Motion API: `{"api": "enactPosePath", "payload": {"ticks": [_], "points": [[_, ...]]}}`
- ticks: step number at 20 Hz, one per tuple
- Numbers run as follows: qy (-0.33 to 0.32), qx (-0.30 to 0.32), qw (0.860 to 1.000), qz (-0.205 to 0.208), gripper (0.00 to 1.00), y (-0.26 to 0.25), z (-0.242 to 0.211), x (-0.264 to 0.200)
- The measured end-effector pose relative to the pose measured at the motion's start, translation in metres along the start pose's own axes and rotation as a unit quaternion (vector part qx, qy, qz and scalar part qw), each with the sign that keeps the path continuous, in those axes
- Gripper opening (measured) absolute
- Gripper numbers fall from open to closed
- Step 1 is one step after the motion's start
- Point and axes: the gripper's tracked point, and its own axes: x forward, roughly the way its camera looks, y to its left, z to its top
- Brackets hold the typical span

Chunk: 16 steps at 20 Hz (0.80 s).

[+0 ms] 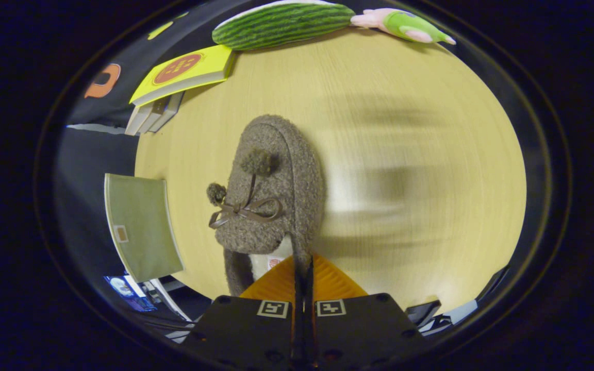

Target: Open the storage box then place both shoes into the box .Put the left shoe in first, then the right shoe, with the right side of both shoes facing outward in a uniform manner.

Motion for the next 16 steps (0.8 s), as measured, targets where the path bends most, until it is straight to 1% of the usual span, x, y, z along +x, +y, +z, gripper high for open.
{"api": "enactPosePath", "payload": {"ticks": [4, 7, 9, 13, 16], "points": [[0.001, 0.01, 0.999, 0.036, 0.06, 0.053, -0.028, -0.022], [-0.007, 0.008, 0.999, 0.05, 0.06, 0.101, -0.047, -0.045], [-0.017, 0.004, 0.998, 0.063, 0.06, 0.145, -0.056, -0.064], [-0.046, -0.011, 0.995, 0.087, 0.06, 0.238, -0.056, -0.097], [-0.038, -0.003, 0.993, 0.109, 0.06, 0.309, -0.064, -0.104]]}}
